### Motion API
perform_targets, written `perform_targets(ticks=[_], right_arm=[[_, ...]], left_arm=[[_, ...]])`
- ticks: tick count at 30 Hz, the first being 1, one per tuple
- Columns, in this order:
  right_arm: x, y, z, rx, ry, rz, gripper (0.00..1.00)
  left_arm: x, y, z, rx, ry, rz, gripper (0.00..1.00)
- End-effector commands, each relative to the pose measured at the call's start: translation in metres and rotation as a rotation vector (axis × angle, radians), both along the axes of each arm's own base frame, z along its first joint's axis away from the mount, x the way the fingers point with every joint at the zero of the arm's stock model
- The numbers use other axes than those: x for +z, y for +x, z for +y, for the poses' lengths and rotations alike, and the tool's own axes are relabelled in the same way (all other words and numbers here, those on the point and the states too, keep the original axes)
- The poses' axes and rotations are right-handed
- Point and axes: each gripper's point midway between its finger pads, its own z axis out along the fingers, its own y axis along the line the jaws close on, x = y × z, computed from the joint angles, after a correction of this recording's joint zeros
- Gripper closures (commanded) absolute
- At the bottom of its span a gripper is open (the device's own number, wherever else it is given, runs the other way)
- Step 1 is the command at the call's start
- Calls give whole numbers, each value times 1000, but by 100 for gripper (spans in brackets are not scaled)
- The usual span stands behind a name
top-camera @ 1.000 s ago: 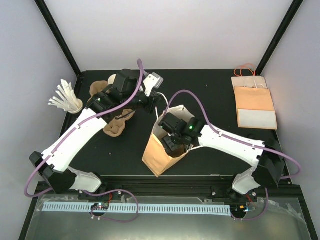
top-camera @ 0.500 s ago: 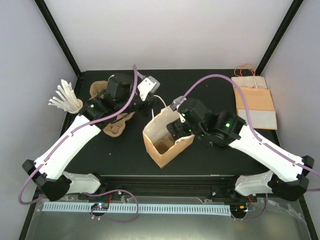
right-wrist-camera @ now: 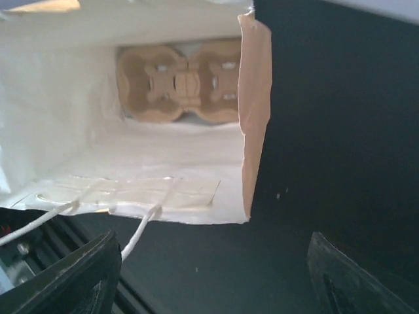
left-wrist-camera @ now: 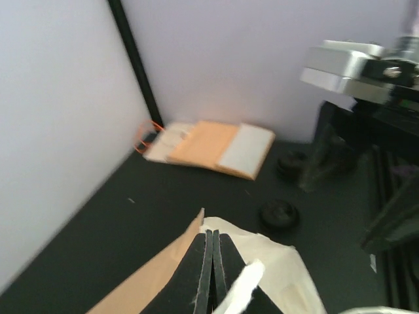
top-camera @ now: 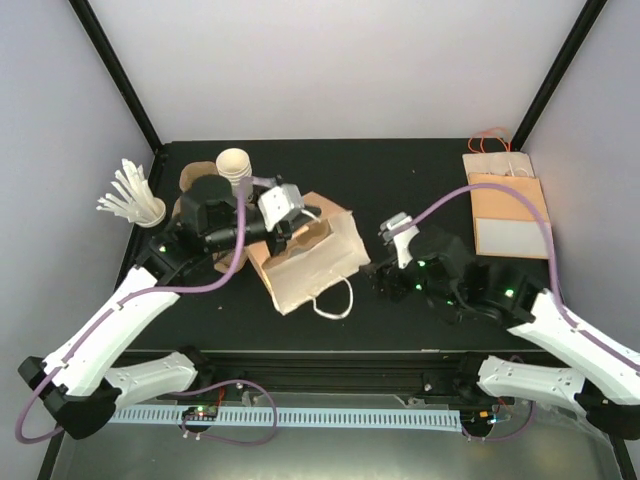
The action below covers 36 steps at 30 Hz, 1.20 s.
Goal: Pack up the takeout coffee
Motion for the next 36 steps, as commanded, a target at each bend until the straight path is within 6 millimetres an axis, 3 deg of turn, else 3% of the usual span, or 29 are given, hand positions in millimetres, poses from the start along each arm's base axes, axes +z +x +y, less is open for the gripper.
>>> perform_targets(ticks=[1, 4, 8, 13, 20, 26, 29, 36], right_arm=[[-52, -3, 17, 23, -9, 95, 20], [-70, -5, 16, 15, 4, 114, 19], [-77, -9, 16, 32, 29, 113, 19], [-76, -17, 18, 91, 58, 90, 20], [-53, -24, 20, 152, 170, 13, 19], [-65, -24, 26, 164, 141, 39, 19], [-69, -21, 25, 139, 134, 53, 19], [-56, 7, -12, -132, 141, -1, 16]], left_arm=[[-56, -26, -15, -178, 36, 56, 98], [-78, -39, -13, -204, 45, 94, 98], [-87, -57, -6, -237, 39, 125, 98], [-86, -74, 5, -245, 37, 127, 98], [-89, -87, 20, -224, 56, 131, 98], [-99, -88, 20, -232, 67, 160, 98], [-95, -76, 21, -166, 59, 146, 98], [-48, -2, 21, 139, -24, 92, 98]])
